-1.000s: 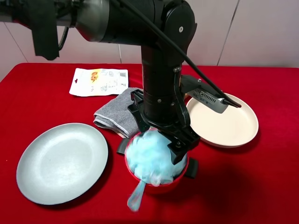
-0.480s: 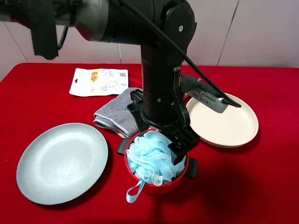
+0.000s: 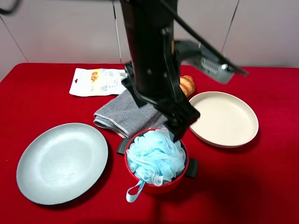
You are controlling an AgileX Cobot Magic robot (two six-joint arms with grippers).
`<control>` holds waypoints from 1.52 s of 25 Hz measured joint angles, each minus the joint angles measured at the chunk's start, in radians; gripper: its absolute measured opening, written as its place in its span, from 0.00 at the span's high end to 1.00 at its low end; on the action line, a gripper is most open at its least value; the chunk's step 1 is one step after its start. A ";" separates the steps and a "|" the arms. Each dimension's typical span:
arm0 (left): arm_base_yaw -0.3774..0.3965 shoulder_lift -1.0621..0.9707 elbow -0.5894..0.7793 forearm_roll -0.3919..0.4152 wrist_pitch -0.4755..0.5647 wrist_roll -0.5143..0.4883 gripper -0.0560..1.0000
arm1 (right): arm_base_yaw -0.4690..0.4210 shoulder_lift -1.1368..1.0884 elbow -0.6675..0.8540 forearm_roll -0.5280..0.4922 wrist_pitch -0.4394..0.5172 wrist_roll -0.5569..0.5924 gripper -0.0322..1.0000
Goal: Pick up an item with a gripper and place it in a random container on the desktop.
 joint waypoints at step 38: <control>0.214 -0.705 0.335 0.081 0.059 0.028 0.01 | 0.000 0.000 0.000 0.000 0.000 0.000 0.30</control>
